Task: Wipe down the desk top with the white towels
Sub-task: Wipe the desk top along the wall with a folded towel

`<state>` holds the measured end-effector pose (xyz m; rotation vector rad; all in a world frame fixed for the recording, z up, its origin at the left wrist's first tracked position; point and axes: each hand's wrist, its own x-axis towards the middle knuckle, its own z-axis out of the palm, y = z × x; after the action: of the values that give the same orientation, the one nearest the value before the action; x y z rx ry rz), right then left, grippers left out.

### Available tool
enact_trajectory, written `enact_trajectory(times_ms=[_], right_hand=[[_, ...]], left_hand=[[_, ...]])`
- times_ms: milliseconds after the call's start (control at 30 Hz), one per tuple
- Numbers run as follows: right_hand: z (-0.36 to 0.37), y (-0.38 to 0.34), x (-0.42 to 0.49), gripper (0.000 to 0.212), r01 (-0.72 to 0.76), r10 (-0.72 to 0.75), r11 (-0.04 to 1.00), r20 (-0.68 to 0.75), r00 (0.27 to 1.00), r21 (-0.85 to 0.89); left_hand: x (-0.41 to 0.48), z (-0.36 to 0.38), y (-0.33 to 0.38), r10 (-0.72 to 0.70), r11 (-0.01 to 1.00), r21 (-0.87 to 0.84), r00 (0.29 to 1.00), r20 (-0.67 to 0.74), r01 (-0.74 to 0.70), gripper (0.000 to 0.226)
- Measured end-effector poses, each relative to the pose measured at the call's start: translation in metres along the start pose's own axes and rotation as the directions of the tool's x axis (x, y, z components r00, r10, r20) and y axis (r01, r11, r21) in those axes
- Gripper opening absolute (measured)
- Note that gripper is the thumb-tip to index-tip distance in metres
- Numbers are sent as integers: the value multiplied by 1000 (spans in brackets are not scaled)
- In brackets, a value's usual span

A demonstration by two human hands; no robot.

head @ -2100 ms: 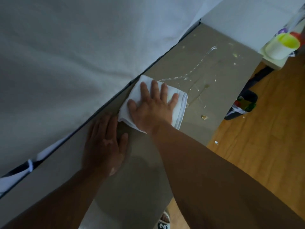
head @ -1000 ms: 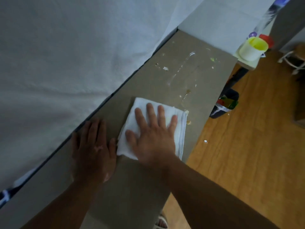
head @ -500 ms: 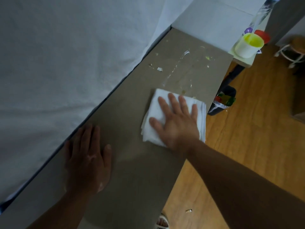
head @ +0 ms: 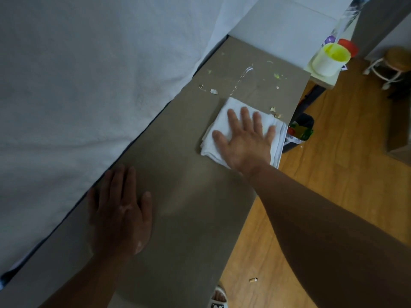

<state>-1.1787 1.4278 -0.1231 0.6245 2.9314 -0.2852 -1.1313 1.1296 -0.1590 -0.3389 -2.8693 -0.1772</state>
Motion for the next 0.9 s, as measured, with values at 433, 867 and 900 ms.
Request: enact_trajectory(times_ms=[433, 867, 900], right_hand=[[19, 3, -107, 77, 193, -196, 978, 23, 980, 74], [-10, 74, 37, 79, 5, 4, 994, -82, 997, 111], [-10, 74, 40, 78, -4, 14, 993, -87, 996, 119]], left_hand=[[15, 0, -2, 78, 997, -18, 996, 51, -78, 67], [18, 3, -5, 86, 996, -12, 995, 55, -86, 68], [18, 3, -5, 85, 996, -7, 994, 63, -85, 68]])
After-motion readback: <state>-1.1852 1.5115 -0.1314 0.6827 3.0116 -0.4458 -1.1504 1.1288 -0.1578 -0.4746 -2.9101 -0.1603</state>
